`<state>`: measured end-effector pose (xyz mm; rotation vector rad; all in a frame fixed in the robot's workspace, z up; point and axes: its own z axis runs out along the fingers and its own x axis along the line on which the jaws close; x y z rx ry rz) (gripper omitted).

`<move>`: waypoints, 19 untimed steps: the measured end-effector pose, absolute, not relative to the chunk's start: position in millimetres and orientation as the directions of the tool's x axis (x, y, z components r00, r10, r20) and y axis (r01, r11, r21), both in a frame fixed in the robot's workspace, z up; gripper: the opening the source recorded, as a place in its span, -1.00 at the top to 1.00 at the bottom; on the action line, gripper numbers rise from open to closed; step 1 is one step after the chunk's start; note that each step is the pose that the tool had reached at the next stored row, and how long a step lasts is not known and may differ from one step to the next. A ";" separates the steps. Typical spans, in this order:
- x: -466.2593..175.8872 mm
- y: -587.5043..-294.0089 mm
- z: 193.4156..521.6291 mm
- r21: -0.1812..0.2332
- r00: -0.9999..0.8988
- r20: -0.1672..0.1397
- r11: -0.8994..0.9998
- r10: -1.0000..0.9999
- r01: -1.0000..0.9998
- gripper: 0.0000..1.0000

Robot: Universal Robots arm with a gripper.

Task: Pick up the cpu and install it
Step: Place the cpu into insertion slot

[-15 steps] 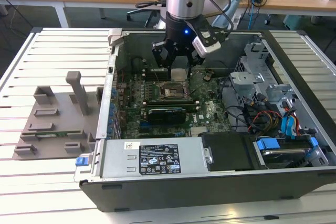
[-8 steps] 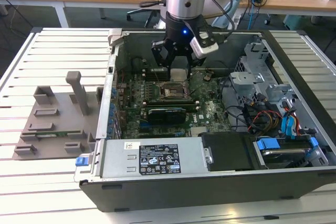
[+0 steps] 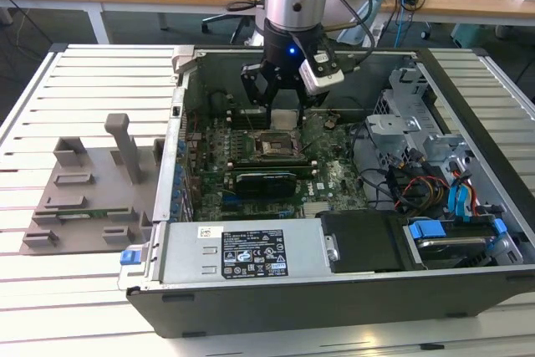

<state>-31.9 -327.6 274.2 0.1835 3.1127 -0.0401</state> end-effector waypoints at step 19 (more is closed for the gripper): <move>-31.9 -327.6 273.6 -0.024 -0.954 -0.025 0.954 0.298 0.299 -0.09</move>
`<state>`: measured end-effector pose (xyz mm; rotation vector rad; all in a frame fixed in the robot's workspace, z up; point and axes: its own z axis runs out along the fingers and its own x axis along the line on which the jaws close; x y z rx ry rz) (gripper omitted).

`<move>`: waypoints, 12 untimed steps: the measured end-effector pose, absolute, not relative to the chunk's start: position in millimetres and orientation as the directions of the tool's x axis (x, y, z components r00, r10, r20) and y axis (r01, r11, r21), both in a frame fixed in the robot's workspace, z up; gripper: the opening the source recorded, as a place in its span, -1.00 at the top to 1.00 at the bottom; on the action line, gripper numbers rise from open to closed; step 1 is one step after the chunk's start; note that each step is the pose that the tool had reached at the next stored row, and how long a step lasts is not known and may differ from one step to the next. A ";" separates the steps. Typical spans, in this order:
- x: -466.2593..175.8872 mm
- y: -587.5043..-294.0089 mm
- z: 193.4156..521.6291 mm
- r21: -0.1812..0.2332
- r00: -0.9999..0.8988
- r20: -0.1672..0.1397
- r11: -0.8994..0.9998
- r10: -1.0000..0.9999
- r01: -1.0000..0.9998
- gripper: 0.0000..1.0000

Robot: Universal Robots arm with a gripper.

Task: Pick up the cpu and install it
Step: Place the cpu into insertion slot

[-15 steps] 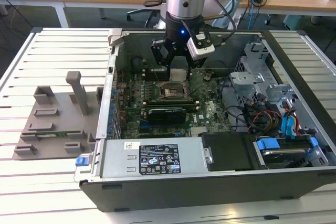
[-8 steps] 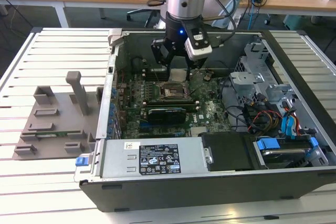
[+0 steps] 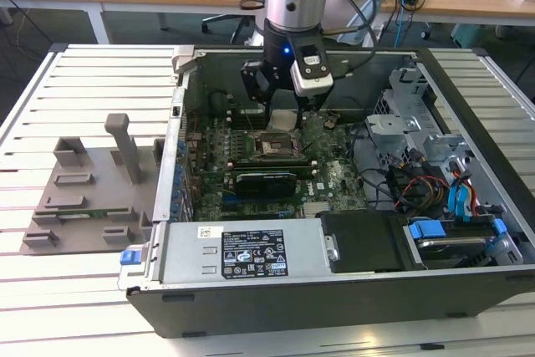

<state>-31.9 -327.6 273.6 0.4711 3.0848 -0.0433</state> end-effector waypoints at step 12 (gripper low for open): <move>-31.9 -327.6 273.2 -0.024 -0.910 -0.025 0.910 0.414 0.415 -0.09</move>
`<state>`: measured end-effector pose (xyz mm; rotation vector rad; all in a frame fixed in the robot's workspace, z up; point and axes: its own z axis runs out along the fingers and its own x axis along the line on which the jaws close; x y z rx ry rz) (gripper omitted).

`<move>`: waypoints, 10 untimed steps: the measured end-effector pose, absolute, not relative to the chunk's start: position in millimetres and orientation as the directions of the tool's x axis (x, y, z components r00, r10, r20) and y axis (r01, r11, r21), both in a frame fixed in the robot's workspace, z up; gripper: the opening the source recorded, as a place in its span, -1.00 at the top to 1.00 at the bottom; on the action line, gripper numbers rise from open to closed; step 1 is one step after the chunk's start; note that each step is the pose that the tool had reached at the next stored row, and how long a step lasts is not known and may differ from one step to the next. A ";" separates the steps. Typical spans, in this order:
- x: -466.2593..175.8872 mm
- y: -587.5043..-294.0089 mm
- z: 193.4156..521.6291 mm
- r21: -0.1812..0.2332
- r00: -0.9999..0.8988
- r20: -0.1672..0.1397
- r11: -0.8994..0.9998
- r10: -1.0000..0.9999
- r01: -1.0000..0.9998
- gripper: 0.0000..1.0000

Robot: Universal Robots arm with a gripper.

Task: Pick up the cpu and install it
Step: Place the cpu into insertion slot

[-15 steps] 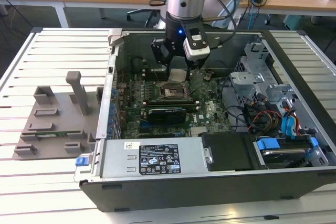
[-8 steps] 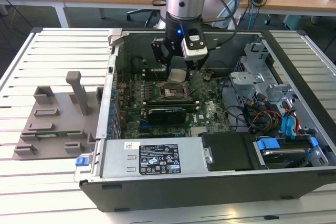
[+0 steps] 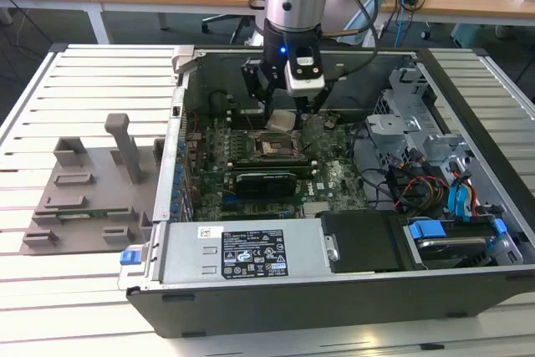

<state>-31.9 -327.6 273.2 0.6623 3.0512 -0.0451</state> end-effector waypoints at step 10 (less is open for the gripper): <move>-31.9 -327.6 273.0 -0.024 -0.875 -0.025 0.875 0.484 0.484 -0.09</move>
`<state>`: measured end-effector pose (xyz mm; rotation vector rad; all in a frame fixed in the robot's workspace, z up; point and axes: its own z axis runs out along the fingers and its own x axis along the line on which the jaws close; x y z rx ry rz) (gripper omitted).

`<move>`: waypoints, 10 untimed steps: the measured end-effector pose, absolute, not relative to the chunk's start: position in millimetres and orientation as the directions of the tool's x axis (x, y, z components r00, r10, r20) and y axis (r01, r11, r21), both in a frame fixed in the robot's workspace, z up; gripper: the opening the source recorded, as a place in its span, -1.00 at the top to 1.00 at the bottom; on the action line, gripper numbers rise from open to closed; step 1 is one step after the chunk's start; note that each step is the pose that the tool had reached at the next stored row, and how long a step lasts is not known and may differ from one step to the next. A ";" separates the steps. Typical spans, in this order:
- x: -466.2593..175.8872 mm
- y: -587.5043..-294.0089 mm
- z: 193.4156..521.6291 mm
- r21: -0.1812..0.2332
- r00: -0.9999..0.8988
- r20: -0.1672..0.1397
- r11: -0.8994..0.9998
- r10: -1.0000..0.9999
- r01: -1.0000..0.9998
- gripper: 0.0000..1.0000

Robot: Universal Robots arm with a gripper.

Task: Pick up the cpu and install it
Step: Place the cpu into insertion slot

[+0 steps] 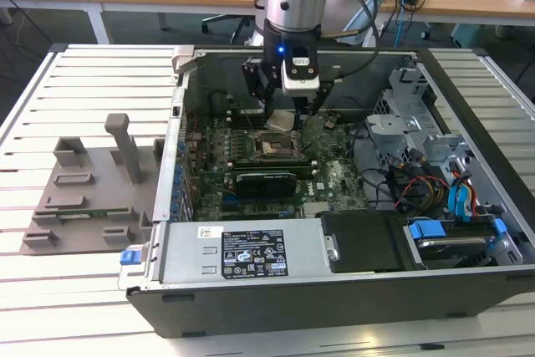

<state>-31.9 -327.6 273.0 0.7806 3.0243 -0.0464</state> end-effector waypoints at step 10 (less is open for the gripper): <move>-31.9 -327.6 272.8 -0.024 -0.823 -0.025 0.823 0.568 0.568 -0.09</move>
